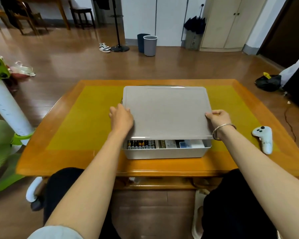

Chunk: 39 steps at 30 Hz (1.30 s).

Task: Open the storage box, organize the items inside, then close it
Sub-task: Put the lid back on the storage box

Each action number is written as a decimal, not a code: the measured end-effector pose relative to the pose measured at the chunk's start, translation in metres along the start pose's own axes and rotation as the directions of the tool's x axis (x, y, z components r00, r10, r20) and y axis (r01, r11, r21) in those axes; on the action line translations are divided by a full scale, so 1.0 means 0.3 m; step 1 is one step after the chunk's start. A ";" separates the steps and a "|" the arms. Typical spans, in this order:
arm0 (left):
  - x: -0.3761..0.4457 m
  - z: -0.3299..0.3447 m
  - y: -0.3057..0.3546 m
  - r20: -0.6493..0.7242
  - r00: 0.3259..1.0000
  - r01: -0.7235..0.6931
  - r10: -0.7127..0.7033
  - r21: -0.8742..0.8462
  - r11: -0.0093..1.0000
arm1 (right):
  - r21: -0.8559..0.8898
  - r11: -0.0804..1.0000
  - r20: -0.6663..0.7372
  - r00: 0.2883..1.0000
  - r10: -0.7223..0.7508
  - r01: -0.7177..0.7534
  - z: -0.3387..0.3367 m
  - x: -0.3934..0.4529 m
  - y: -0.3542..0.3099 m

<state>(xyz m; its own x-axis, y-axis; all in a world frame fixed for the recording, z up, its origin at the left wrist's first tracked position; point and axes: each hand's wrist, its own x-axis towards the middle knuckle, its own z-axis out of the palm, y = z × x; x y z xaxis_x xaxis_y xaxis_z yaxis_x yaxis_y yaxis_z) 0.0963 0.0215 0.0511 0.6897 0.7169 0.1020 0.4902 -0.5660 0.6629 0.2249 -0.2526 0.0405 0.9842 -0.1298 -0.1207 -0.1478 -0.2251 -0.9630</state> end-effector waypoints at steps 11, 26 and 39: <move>-0.023 0.093 -0.086 0.112 0.985 0.123 -0.134 0.095 0.988 | -0.336 0.937 0.033 0.995 -0.089 0.095 0.031 -0.014 0.137; -0.026 0.135 -0.109 0.064 0.995 0.075 -0.080 0.085 0.994 | -0.414 0.888 0.013 0.976 -0.215 0.201 0.049 -0.019 0.188; -0.071 0.162 -0.103 0.081 0.988 0.109 -0.134 0.258 0.960 | -0.494 0.851 0.037 0.982 -0.185 0.179 0.045 -0.031 0.224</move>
<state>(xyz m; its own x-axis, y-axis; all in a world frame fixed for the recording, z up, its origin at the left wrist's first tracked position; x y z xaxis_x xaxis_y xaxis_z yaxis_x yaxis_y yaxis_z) 0.0923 0.0038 -0.0077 0.6590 0.7506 -0.0482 0.6831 -0.5704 0.4561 0.2073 -0.2535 -0.0264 0.9975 -0.0500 0.0504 0.0018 -0.6917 -0.7222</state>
